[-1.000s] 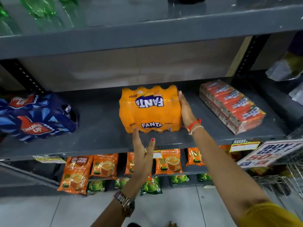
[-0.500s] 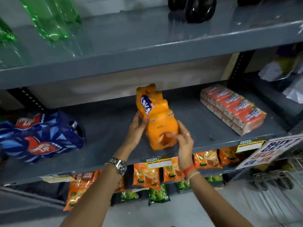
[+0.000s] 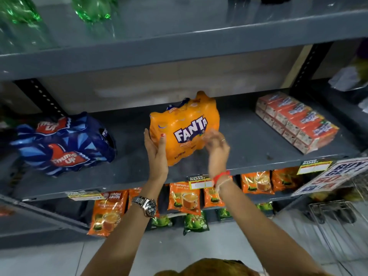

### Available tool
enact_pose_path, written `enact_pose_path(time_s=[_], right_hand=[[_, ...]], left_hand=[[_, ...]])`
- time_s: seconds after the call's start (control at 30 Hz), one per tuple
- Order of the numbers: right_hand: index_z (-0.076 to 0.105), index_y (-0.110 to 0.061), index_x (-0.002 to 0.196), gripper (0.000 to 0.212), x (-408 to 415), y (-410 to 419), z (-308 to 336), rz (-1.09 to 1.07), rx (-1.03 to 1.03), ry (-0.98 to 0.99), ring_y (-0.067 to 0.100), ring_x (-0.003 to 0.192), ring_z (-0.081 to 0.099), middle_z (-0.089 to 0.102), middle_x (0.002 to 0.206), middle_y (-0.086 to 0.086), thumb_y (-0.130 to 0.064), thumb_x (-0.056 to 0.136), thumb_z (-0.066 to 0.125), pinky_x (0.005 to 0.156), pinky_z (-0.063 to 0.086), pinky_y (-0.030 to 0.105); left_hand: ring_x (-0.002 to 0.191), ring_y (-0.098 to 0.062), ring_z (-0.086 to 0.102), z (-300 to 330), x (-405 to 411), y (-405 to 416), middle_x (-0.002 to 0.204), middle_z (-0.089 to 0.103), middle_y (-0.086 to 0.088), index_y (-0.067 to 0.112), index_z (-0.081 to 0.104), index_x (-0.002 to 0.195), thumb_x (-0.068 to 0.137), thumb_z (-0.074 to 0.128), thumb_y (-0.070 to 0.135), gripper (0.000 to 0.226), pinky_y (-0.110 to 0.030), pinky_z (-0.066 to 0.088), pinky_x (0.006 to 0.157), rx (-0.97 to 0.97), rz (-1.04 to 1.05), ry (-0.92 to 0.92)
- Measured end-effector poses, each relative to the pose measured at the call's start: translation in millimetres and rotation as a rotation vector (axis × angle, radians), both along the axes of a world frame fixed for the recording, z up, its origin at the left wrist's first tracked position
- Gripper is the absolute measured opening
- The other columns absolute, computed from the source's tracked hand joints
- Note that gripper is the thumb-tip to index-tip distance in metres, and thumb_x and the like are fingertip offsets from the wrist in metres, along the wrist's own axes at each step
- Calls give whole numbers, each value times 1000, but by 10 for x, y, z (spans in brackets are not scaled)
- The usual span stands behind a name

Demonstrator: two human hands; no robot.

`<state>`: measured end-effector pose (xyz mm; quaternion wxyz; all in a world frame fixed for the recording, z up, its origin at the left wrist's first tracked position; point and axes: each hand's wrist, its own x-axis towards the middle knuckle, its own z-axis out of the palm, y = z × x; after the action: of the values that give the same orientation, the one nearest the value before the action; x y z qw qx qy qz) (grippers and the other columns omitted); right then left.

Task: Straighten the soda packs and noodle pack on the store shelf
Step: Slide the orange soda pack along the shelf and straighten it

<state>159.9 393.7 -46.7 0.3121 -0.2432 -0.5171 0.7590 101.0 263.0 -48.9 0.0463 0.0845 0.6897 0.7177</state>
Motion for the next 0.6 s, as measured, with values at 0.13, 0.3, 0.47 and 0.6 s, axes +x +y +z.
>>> enact_pose_path(time_s=[0.13,0.3,0.47,0.6], right_hand=[[40,-23,140,47,-397,622,185,6,19,-168,11,115,50,45,134,-3,-36,95,46,91,40,30],[45,-18,138,58,-715,763,317,274,41,-330,31,121,55,54,138,15,-54,94,35,107,42,49],[49,-24,122,44,-447,381,124,59,53,-248,14,91,64,59,127,11,-54,95,32,72,54,28],[38,-19,139,51,-354,317,-4,39,212,-245,16,111,55,46,141,7,-48,98,26,71,45,9]], left_hand=[[145,-24,22,68,54,109,161,-10,0,29,-12,148,85,42,57,87,-51,38,109,-73,-36,9],[144,-26,24,98,-151,26,161,-8,-3,28,-12,148,51,43,90,127,-46,43,106,-77,-92,-33],[123,-24,53,22,-525,-114,147,42,-6,32,15,148,95,37,45,59,-20,53,71,-31,-85,-111],[104,-7,59,-13,-582,-152,140,49,-1,34,22,146,95,36,49,55,-17,55,69,-67,-111,-98]])
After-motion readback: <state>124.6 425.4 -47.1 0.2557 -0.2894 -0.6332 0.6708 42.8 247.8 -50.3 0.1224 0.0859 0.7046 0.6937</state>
